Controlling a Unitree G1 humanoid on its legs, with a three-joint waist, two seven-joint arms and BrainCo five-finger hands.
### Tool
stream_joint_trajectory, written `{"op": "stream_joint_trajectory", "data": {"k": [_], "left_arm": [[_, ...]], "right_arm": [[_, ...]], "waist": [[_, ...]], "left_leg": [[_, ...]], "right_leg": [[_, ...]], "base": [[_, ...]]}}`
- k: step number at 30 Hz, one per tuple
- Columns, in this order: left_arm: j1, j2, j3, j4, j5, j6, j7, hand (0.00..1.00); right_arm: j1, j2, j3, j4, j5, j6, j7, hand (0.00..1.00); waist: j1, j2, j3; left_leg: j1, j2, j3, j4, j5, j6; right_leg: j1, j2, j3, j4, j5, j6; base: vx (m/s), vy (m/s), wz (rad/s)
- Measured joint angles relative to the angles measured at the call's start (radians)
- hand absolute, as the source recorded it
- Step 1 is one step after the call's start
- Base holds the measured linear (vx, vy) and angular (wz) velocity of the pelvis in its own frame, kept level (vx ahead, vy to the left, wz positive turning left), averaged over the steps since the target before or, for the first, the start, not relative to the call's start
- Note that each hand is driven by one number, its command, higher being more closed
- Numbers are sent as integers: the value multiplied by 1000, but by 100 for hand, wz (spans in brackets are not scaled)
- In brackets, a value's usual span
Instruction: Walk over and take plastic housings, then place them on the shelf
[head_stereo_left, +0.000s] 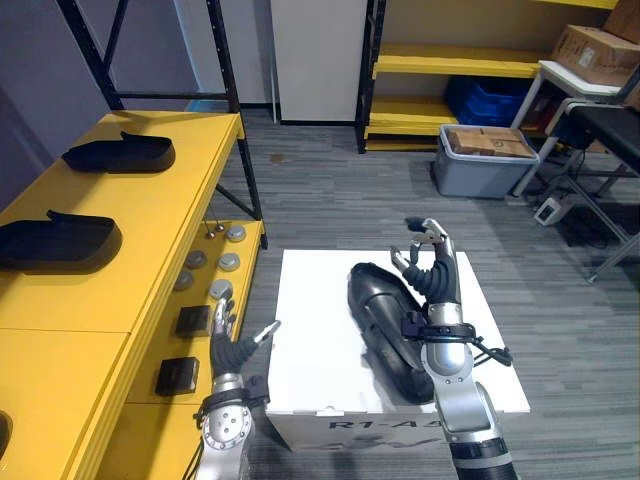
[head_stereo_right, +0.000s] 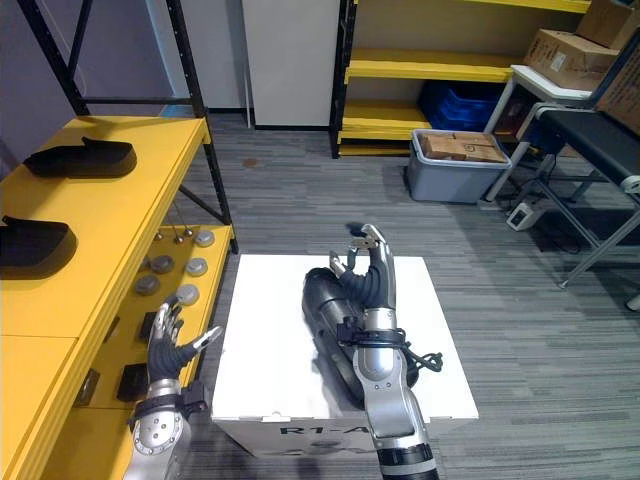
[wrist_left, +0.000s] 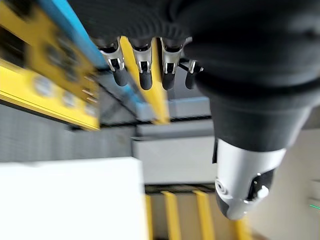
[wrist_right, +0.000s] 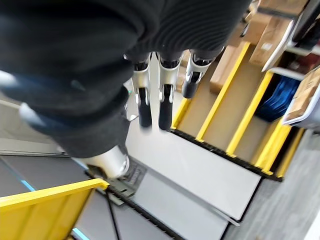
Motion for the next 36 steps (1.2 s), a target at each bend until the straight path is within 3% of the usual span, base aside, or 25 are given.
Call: {"op": "stream_joint_trajectory", "data": {"k": [5, 9, 13, 24, 25, 36], "left_arm": [[46, -5, 68, 111, 0, 14, 1, 0], [46, -12, 107, 199, 1, 26, -8, 0], [49, -20, 125, 237, 1, 36, -26, 0], [70, 4, 73, 278, 1, 44, -82, 0], [71, 4, 69, 278, 1, 46, -82, 0], [73, 9, 55, 278, 1, 67, -93, 0]], "right_arm": [[70, -25, -77, 8, -3, 0, 4, 0], [113, -33, -120, 121, -34, 4, 11, 0], [139, -39, -149, 205, -71, 37, 26, 0], [72, -39, -200, 456, -80, 85, 60, 0], [57, -39, -213, 486, -94, 97, 61, 100], [-5, -57, -266, 530, -128, 130, 48, 100]], "waist": [[1, 1, -7], [1, 0, -14], [2, 1, -15], [0, 5, -19], [2, 6, -19], [0, 1, -22]], "left_leg": [[-2, 0, -2, -6, 0, 0], [-14, -1, -11, -9, 1, 1], [-20, -2, -18, -9, 1, 1], [-28, -4, -44, -26, 16, 7], [-28, -5, -48, -32, 20, 6], [-19, -5, -63, -62, 34, 5]], "right_leg": [[-1, 0, -3, -5, 0, 0], [-9, 0, -11, -5, 0, 0], [-10, -1, -24, -5, 0, 1], [-14, -3, -51, -7, 0, 1], [-15, -3, -53, -7, 0, 1], [-6, -1, -74, -25, 2, 2]], "base": [[0, 0, 0], [0, 0, 5], [2, 3, 7], [2, 2, 7], [-6, -2, 7], [13, -6, 4]]}}
